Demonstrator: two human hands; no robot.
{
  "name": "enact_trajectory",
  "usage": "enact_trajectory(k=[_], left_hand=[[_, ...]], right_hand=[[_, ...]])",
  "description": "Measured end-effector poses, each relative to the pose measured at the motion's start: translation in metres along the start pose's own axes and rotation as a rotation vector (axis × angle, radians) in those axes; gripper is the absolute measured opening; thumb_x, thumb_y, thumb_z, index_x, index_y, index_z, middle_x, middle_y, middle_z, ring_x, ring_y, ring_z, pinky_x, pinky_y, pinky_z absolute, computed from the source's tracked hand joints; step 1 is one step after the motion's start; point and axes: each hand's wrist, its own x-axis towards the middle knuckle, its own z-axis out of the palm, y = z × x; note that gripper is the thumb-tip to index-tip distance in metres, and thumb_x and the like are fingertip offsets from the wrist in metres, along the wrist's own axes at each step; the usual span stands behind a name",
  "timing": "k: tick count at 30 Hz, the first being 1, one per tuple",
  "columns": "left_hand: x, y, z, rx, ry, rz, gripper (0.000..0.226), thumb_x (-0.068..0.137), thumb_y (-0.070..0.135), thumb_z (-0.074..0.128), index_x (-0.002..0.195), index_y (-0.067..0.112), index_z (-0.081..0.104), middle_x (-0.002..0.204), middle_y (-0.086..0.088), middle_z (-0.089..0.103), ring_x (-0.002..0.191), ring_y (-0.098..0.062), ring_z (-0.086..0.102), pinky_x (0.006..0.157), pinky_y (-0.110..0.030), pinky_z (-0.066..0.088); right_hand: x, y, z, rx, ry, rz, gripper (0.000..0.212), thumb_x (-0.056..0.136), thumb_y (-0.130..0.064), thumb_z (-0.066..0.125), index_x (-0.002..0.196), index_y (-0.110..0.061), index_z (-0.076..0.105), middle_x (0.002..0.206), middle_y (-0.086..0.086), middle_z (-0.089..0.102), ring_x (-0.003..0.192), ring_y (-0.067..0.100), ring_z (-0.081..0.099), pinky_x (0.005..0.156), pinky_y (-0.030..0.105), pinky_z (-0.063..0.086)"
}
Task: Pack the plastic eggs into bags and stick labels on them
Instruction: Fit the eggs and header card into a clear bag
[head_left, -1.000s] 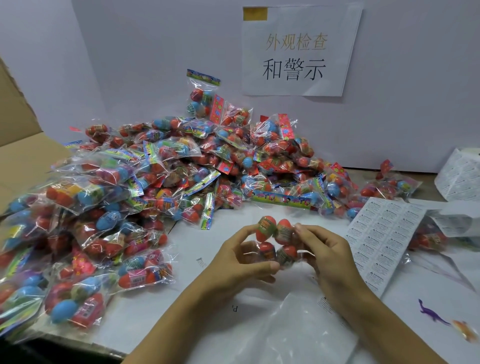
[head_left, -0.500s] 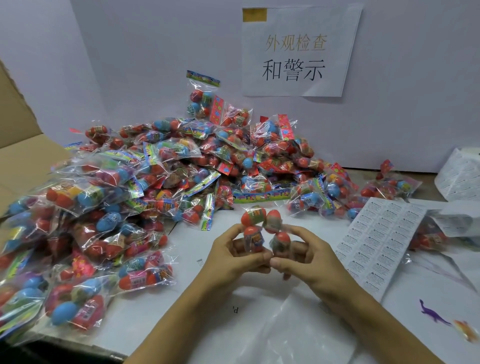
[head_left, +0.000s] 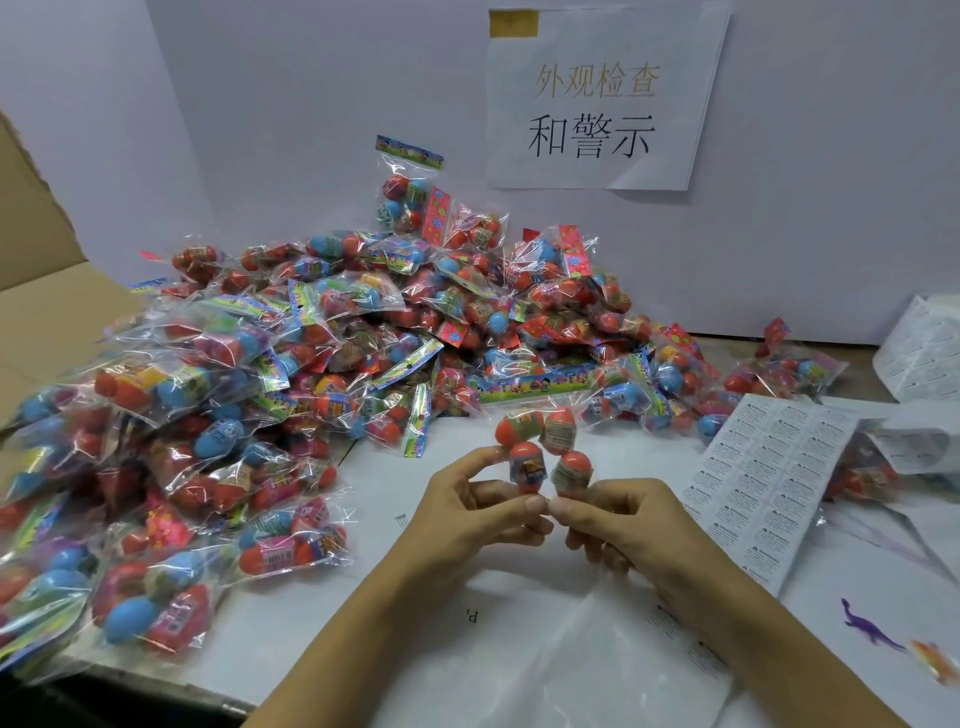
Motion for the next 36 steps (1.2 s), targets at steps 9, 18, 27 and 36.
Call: enact_trajectory(k=[9,18,27,36], left_hand=[[-0.003,0.010,-0.007,-0.032,-0.078,0.020,0.048,0.087,0.006,0.073,0.133,0.010,0.058,0.104,-0.029,0.075,0.089,-0.037,0.077,0.077,-0.033,0.061],[-0.006,0.014,-0.015,-0.072,-0.182,-0.006,0.047,0.093,0.000,0.063,0.139,0.007,0.054,0.115,-0.031,0.071,0.103,-0.041,0.073,0.085,-0.034,0.060],[-0.001,0.006,-0.008,-0.072,-0.023,0.039,0.048,0.080,0.012,0.083,0.124,0.022,0.067,0.108,-0.029,0.073,0.098,-0.041,0.074,0.081,-0.035,0.060],[-0.001,0.007,-0.009,-0.089,-0.029,0.034,0.049,0.086,0.004,0.074,0.130,0.016,0.057,0.104,-0.029,0.074,0.092,-0.038,0.076,0.078,-0.033,0.062]], right_hand=[[-0.004,-0.013,-0.019,0.064,-0.210,-0.072,0.033,0.085,-0.041,0.067,0.089,-0.011,0.081,0.085,0.016,0.076,0.064,0.017,0.066,0.049,0.020,0.044],[-0.004,-0.014,-0.040,0.169,-0.471,0.007,0.038,0.099,-0.030,0.052,0.119,-0.006,0.073,0.121,0.019,0.071,0.087,0.026,0.067,0.059,0.026,0.052],[0.000,0.000,0.000,-0.097,-0.065,-0.257,0.032,0.090,-0.049,0.066,0.074,-0.025,0.079,0.058,-0.005,0.064,0.051,0.003,0.050,0.052,0.015,0.038],[-0.004,-0.008,-0.021,0.076,-0.247,-0.096,0.044,0.093,-0.037,0.042,0.107,-0.017,0.079,0.103,0.010,0.076,0.076,0.016,0.062,0.056,0.024,0.041]])
